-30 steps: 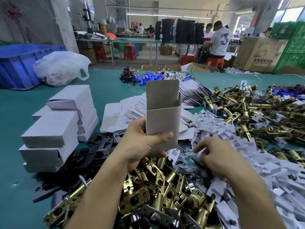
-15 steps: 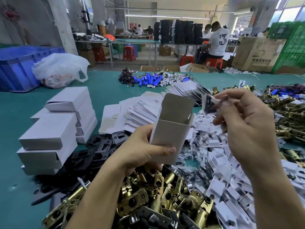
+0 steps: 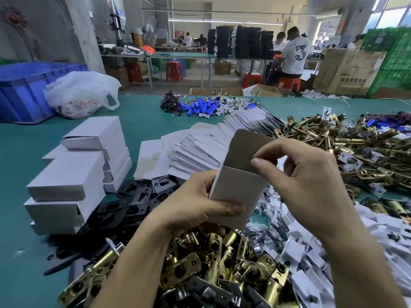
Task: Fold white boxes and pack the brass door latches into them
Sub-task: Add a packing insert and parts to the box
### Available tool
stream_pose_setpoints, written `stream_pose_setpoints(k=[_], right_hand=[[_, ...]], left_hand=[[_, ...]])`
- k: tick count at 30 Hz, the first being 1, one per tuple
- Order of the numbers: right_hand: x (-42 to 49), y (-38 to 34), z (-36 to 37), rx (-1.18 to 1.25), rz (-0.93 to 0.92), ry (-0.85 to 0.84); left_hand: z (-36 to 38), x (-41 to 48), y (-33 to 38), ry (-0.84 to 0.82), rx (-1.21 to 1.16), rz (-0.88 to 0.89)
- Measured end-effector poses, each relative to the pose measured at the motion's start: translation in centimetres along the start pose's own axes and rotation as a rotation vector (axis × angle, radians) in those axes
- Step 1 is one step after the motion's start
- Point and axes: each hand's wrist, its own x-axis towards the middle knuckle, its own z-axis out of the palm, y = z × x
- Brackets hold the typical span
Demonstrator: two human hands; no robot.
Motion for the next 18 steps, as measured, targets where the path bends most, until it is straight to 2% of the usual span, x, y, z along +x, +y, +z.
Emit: stream_pose_setpoints(k=[4, 8, 15, 18], right_hand=[[0.11, 0.07, 0.20, -0.095, 0.090, -0.157], [0.04, -0.55, 0.29, -0.061, 0.063, -0.294], [-0.10, -0.19, 0.77, -0.143, 0.172, -0.393], [0.03, -0.43, 0.89, -0.046, 0.146, -0.332]], left_hand=[[-0.10, 0.18, -0.13, 0.028, -0.008, 0.028], [-0.14, 0.36, -0.20, 0.049, -0.018, 0.069], [-0.17, 0.48, -0.51, 0.034, 0.024, 0.083], [-0.15, 0.53, -0.70, 0.037, -0.026, 0.084]])
